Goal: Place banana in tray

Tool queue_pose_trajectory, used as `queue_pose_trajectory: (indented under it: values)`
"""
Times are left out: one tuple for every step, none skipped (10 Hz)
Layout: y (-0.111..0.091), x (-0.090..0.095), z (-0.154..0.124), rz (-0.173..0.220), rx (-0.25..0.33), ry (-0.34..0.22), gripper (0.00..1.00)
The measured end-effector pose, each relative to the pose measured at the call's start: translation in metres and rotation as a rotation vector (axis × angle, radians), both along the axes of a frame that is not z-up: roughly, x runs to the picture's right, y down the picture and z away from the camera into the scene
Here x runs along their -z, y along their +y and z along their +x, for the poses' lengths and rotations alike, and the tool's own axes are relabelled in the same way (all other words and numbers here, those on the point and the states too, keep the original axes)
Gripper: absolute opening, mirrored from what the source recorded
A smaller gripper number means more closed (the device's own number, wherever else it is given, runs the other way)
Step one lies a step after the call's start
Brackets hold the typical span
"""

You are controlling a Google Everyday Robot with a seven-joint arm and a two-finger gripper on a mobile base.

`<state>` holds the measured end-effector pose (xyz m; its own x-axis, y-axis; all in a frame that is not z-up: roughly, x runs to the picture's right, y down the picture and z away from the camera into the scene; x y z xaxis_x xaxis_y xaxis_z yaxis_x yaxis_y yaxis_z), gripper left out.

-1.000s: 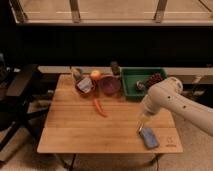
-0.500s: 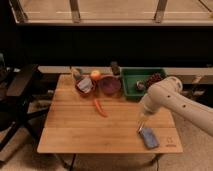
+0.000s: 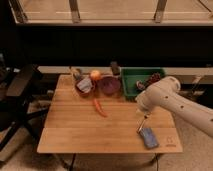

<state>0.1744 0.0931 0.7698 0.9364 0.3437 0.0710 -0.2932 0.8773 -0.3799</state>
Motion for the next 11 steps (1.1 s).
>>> queue_pose_trajectory:
  values:
    - [-0.016,-0.005,-0.014,0.036,-0.011,-0.016,0.65]
    - [-0.03,-0.009,-0.025,0.076,-0.035,-0.032,0.65]
    - [-0.038,-0.01,-0.034,0.104,-0.071,-0.05,0.65]
    - [-0.043,-0.011,-0.036,0.122,-0.091,-0.056,0.65]
    - [-0.044,-0.011,-0.037,0.123,-0.09,-0.057,0.65]
    - [-0.044,-0.012,-0.038,0.122,-0.089,-0.059,0.65]
    - [-0.043,-0.011,-0.038,0.122,-0.09,-0.059,0.65]
    - [-0.043,-0.012,-0.037,0.123,-0.088,-0.058,0.65]
    - [-0.043,-0.011,-0.037,0.123,-0.09,-0.058,0.65]
    - [-0.044,-0.012,-0.038,0.13,-0.092,-0.059,0.65]
    - [-0.048,-0.013,-0.042,0.143,-0.104,-0.071,0.65]
